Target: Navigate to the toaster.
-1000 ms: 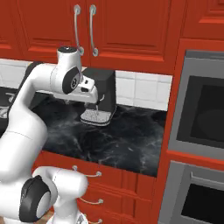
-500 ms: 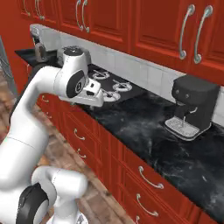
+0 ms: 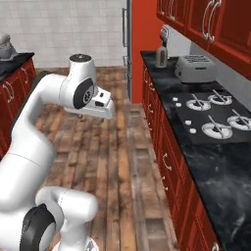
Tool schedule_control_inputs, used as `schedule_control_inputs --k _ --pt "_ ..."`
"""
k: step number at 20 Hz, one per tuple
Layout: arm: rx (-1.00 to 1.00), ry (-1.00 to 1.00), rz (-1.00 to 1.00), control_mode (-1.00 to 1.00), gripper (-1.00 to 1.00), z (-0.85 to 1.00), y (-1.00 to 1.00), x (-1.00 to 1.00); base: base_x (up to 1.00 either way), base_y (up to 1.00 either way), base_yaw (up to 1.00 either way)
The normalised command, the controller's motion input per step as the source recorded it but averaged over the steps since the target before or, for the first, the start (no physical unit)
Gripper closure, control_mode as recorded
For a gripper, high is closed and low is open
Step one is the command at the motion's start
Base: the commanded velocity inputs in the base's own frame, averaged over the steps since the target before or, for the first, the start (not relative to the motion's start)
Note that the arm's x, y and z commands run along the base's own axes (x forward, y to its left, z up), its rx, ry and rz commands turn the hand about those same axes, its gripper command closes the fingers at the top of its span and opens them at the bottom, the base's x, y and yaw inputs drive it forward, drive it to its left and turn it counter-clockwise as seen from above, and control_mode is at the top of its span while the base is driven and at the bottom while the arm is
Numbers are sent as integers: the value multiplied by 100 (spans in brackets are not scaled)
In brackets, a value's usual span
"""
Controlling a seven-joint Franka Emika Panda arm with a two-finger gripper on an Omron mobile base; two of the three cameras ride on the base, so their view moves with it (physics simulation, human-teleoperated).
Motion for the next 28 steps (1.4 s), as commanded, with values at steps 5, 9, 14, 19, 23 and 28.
schedule_control_inputs --k 5,9,14,19,23,28 --pt "0 0 0 100 -100 0 0 0 2 0 64" --pt "0 0 0 100 -100 0 0 0 73 -1 23" --pt "0 0 0 100 -100 0 0 0 100 0 0" --pt "0 0 0 100 -100 0 0 0 100 -9 0" --pt "0 0 0 100 -100 0 0 0 100 -5 0" --pt "0 0 0 100 -100 0 0 0 100 -7 0"
